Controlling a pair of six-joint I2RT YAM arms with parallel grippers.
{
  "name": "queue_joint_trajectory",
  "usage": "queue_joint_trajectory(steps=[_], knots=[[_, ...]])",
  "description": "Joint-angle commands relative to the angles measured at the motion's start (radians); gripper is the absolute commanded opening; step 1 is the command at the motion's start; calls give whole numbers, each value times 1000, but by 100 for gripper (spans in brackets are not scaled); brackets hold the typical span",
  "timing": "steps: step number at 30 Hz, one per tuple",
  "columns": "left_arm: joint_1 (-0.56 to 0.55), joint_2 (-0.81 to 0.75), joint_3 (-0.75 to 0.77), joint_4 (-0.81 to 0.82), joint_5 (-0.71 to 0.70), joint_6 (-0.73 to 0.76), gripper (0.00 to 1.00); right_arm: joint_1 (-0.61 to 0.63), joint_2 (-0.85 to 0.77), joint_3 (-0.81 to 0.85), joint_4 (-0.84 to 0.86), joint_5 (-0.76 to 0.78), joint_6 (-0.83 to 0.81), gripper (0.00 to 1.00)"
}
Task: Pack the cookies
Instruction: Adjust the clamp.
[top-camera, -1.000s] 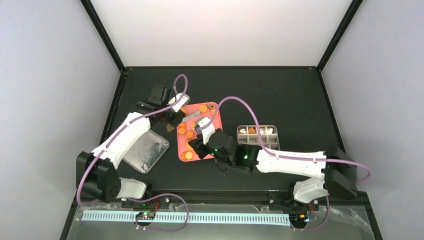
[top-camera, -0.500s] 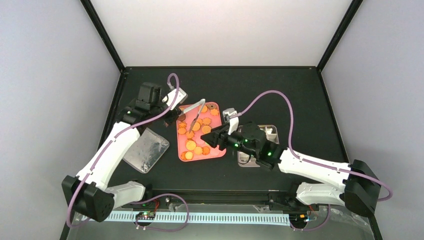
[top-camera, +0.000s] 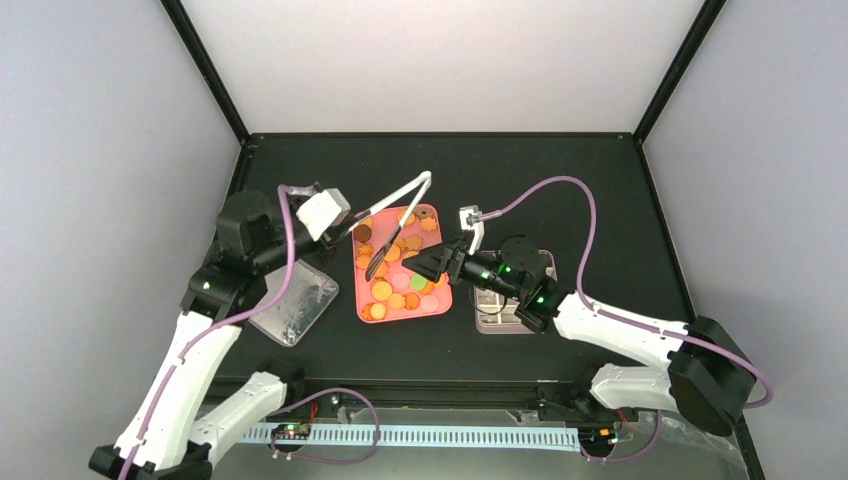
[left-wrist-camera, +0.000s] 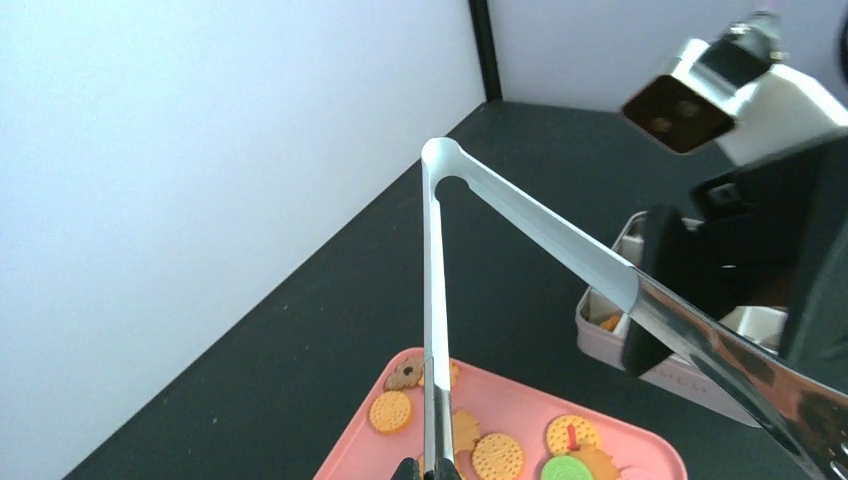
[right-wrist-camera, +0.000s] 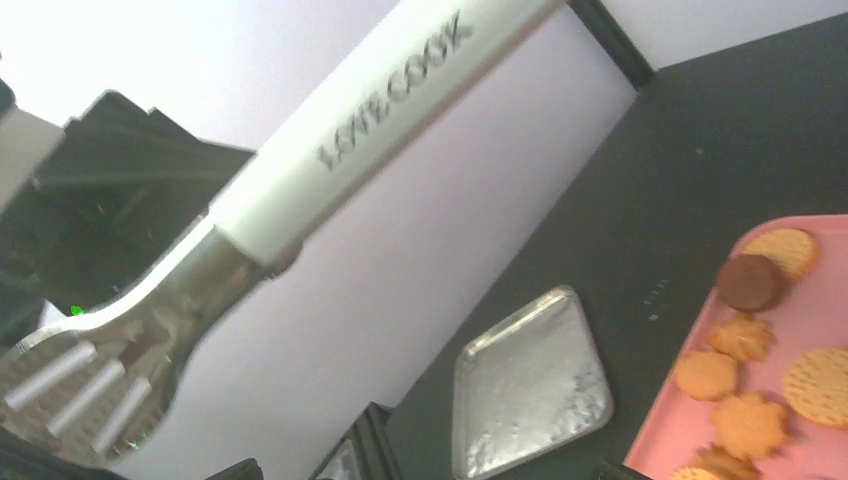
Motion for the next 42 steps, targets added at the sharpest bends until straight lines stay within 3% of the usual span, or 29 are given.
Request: queue_joint_trajectory(steps=[1,12,20,25,33,42], knots=[[-10,-85,-65,91,91,18,2,-7,27,34,177,-83,69,88],[-20,-153,-144,167,52,86,2,-10,67,-11,402,-133,172,89],[-37,-214,-178,227,64,112,2,-34,101,51,313,-68,213,88],[-54,-240,-193,251,68,95,2,-51,183,95,418,-85,291,85],[-80,-248,-210,239,47,117,2,-51,227,174,434,-136,296,75],[-102,-261,-236,239,47,119,1,-50,212,194,319,-124,228,41]])
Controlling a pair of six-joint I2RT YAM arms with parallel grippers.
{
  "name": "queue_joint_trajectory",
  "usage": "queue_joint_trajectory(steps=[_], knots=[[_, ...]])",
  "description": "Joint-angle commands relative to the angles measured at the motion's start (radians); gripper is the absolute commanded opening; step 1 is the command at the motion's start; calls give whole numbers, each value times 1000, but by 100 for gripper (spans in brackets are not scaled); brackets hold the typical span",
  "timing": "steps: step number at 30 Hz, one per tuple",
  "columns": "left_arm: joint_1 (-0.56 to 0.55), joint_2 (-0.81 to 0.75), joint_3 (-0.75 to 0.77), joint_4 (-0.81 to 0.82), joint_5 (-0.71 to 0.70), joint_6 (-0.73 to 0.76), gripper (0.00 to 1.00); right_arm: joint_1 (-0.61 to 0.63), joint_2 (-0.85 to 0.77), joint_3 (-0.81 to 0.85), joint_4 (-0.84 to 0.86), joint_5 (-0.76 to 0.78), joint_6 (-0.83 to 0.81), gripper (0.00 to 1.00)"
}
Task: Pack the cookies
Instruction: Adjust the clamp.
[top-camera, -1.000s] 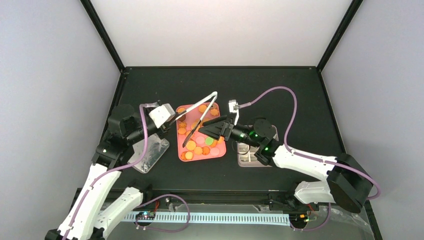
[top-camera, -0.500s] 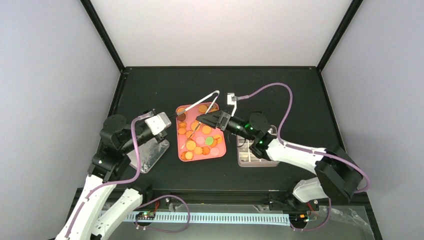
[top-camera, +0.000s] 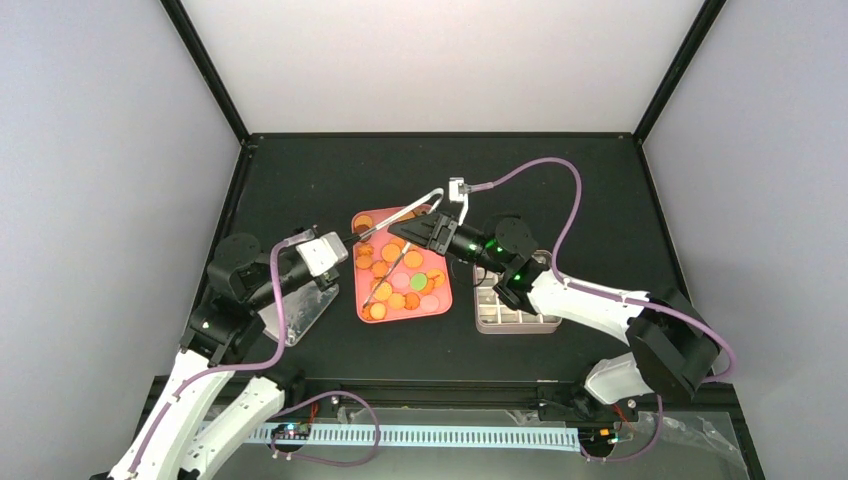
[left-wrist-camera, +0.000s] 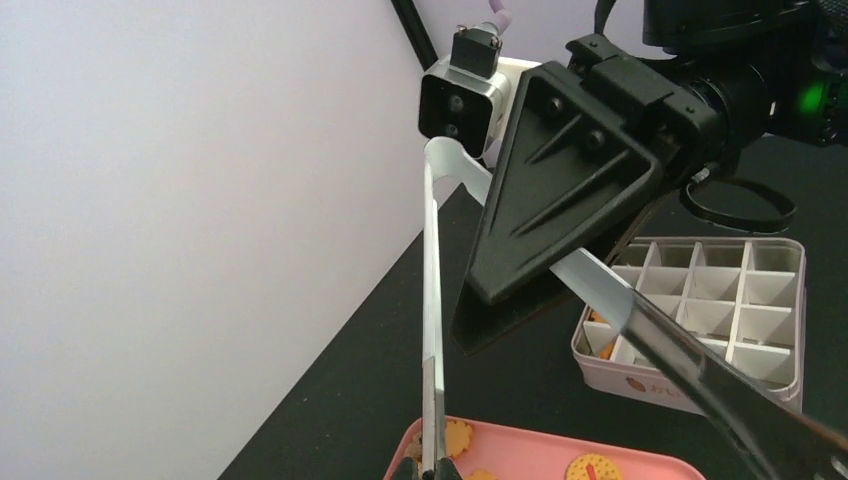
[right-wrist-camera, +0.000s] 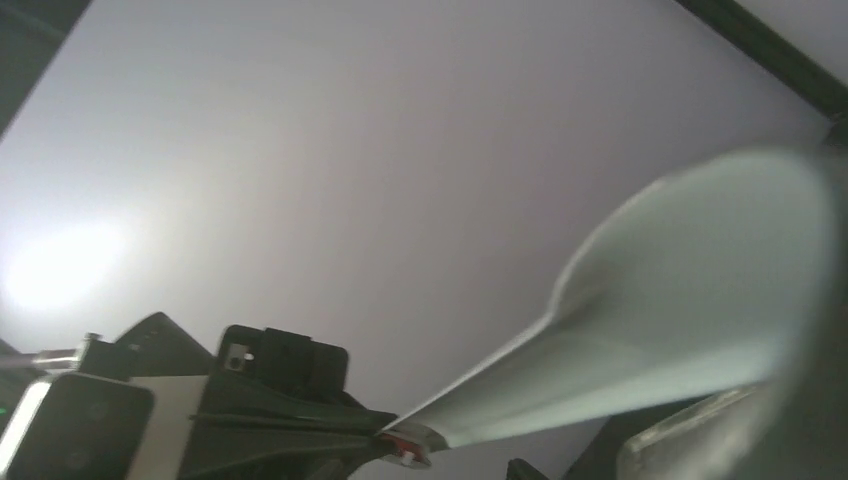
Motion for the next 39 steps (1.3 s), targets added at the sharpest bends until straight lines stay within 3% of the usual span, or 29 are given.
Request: queue_joint_trajectory(steps=[1,2,6,10,13,17,23,30,39], knots=[[-17,-14,1,44,10,15,3,-2,-22,36,-71,16,-70,36],[-19,-13,1,39,15,16,7,-1,-31,34,-91,25,-85,32],[-24,7,-14,-10,30,23,41,15,-74,46,-178,44,-172,22],[-28,35,-29,-55,12,32,57,59,-107,85,-321,70,-302,19],[-28,53,-30,-84,-2,26,60,97,-120,102,-398,103,-381,19],[-29,64,-42,-126,2,27,56,128,-127,114,-453,141,-441,18],[-29,69,-52,-171,-52,52,27,181,-144,159,-595,288,-556,16],[-31,68,-68,-166,-48,32,2,228,-132,193,-651,369,-609,16],[-29,89,35,-257,-39,8,2,254,-142,179,-725,464,-709,15]])
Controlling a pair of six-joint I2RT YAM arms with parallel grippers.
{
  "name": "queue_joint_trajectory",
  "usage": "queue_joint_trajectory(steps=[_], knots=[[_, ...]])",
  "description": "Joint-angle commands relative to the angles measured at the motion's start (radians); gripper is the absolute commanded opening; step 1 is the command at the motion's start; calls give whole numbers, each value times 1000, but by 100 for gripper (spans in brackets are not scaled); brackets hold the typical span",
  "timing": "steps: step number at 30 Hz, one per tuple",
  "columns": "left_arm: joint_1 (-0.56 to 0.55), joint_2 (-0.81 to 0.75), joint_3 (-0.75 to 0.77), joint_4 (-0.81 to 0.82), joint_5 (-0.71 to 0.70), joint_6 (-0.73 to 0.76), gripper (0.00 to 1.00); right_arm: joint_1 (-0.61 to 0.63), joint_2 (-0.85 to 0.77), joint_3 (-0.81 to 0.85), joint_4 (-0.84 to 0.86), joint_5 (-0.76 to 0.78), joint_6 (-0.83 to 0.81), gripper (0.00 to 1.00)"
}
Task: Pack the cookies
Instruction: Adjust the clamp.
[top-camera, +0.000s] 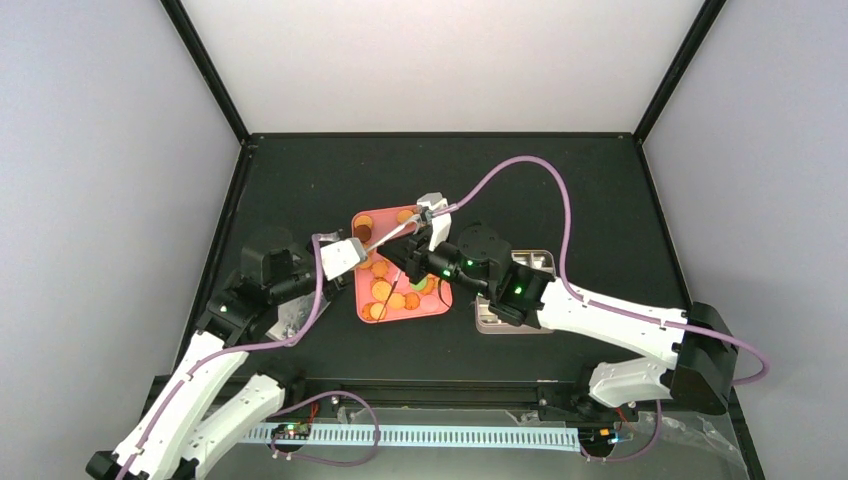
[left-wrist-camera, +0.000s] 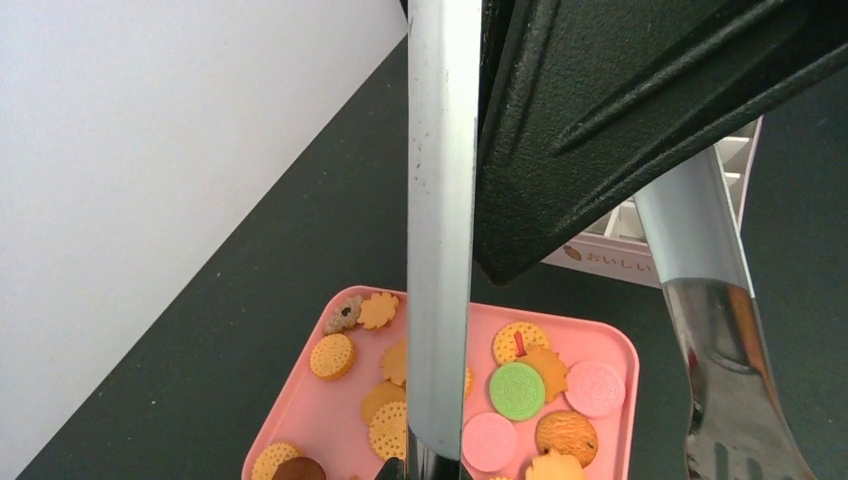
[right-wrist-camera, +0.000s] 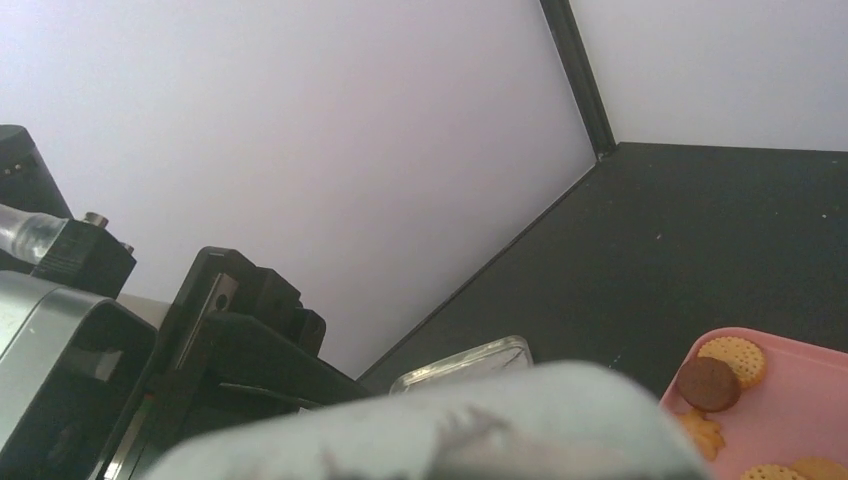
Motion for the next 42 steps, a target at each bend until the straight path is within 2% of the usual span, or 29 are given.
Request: queue_joint_trajectory(steps=[1,7,15,26,29,33,37,40,42], knots=[[-3,20,107,-117,7,-17,2,9,-31,-23,-60,86,-145,15],[2,44,158,-186,-20,9,2,9,-58,-66,-127,201,-189,15],[3,86,230,-260,128,-62,2,9,-94,-93,-207,322,-296,16],[3,111,263,-337,178,-39,1,10,-113,-91,-284,455,-428,19],[3,114,250,-328,197,-45,1,10,-129,-81,-284,385,-402,28],[3,107,221,-273,223,-64,2,10,-187,-85,-197,176,-331,50],[2,114,230,-243,239,-93,2,10,-227,-80,-136,-5,-277,64],[1,113,241,-228,246,-114,1,9,-249,-75,-140,-49,-253,73],[2,107,248,-217,243,-137,2,6,-275,-95,-135,-35,-238,84]])
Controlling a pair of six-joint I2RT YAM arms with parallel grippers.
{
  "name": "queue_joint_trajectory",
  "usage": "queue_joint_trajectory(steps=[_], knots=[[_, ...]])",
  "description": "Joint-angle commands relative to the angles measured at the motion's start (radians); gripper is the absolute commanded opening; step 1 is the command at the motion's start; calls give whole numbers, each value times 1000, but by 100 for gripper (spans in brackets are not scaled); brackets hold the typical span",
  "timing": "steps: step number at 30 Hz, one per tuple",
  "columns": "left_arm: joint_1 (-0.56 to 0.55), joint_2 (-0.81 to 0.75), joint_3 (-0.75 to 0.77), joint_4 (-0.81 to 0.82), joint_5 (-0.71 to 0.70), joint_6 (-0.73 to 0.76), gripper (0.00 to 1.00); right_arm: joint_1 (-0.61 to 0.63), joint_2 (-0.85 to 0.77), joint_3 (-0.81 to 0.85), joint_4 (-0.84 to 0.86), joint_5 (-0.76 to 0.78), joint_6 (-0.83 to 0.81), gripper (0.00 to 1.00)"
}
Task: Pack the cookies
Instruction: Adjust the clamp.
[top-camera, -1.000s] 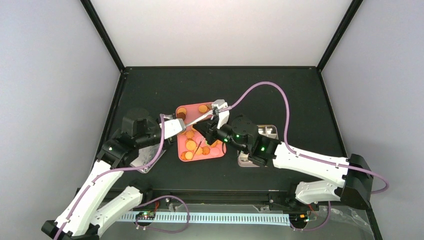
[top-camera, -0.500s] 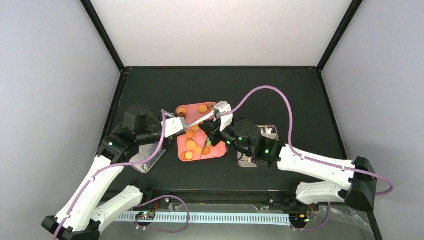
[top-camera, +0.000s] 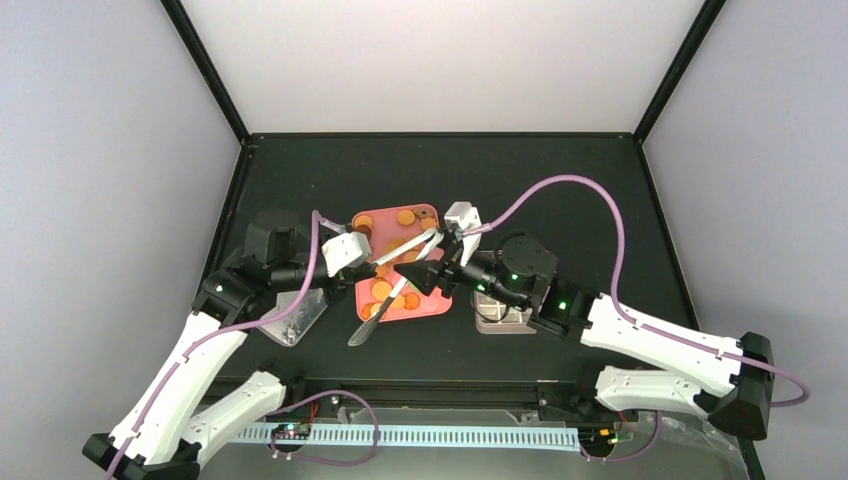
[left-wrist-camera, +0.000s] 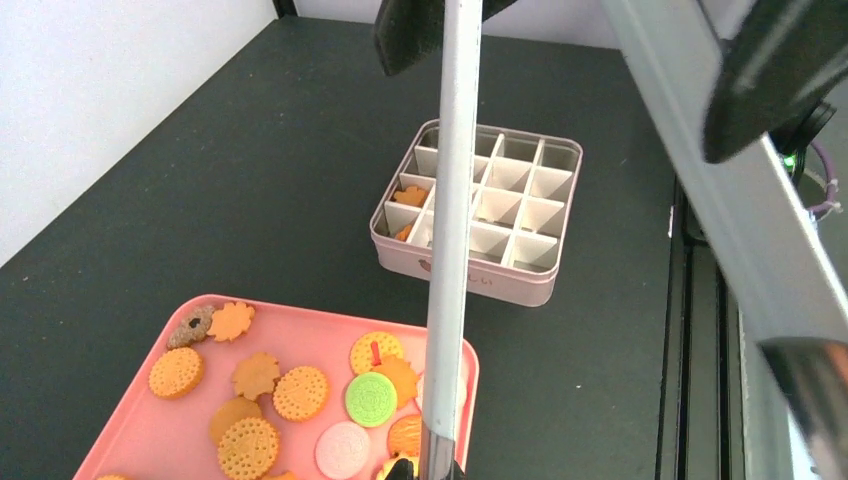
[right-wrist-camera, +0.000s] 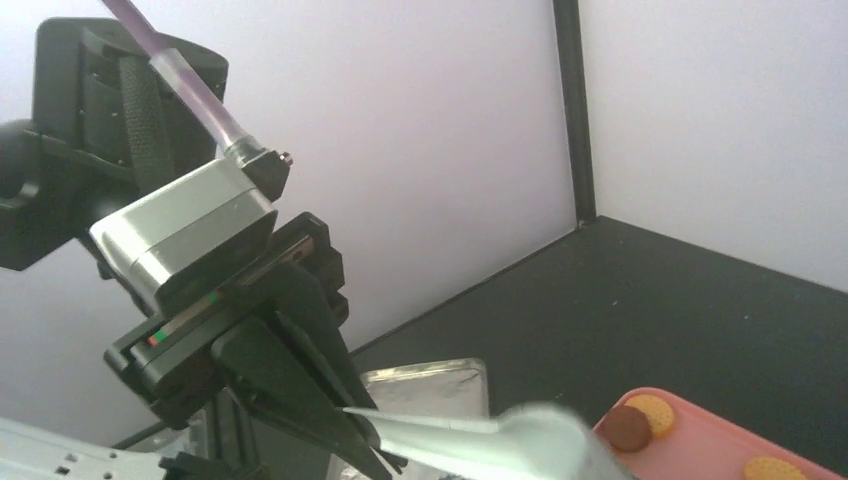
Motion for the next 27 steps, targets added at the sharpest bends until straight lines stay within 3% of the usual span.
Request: queue_joint_trajectory(steps=[1,3,6,15,20,27], knots=[[9,-26,55,30,39,-76,2,-14,-59,-52,-13,-22,23,89],[8,-31,61,40,30,-91,2,-25,-83,-95,-3,57,47,95],[9,-35,69,60,17,-112,2,-60,-116,-157,36,33,91,100],[7,-22,92,73,85,-192,2,-78,-85,-140,156,-180,127,100],[7,-20,96,88,126,-251,2,-90,-41,-123,246,-222,183,100],[9,-21,104,91,194,-314,2,-132,-52,-204,513,-341,257,100]])
